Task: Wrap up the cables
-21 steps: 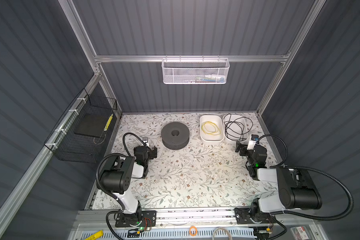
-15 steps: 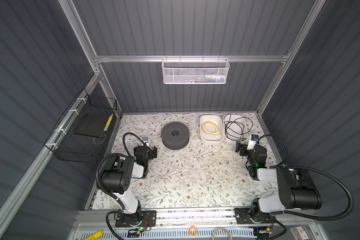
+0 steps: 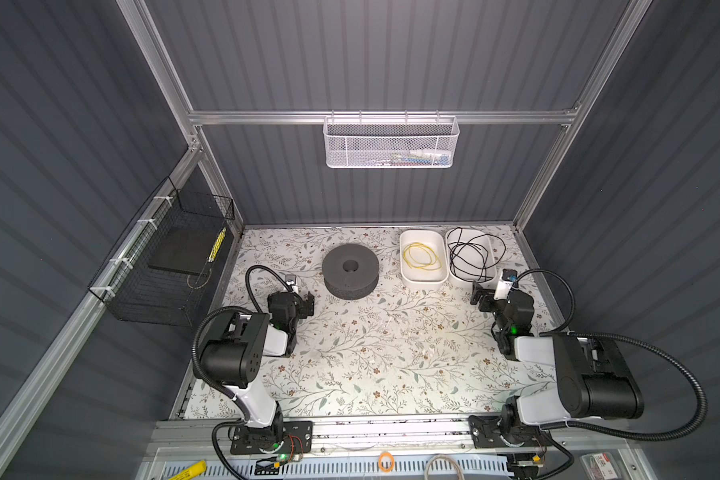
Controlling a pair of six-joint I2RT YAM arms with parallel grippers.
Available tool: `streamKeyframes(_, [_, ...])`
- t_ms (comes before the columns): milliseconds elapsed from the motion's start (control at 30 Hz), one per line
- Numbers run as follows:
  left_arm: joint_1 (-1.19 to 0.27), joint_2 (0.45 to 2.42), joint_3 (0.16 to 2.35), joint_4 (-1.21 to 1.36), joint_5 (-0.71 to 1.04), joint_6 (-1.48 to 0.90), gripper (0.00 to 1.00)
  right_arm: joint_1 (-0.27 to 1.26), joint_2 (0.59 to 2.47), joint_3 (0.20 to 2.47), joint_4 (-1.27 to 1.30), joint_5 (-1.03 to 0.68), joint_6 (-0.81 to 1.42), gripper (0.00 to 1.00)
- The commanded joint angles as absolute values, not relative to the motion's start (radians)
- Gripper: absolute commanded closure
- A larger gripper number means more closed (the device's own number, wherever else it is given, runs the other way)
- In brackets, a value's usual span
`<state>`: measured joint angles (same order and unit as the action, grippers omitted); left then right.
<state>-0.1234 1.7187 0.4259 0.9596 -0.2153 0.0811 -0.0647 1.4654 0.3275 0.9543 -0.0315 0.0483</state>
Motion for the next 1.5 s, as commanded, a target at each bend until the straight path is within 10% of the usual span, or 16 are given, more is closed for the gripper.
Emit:
streamKeyframes(0, [-0.117,1.715,0.445,0.960,-0.208,0.068,0.01,-0.067,1.456,0.333,0.956,-0.038,0.049,0.01])
streamKeyframes(1100, [-0.111,1.595,0.491,0.795,-0.217,0.058,0.01,-0.065,1.442,0.327,0.964,-0.021,0.049,0.01])
streamKeyframes(1467, [-0.115,1.221,0.991,-0.117,-0.114,-0.253,0.01,0.109,0.936,0.791,-0.007,0.271,0.197,0.01])
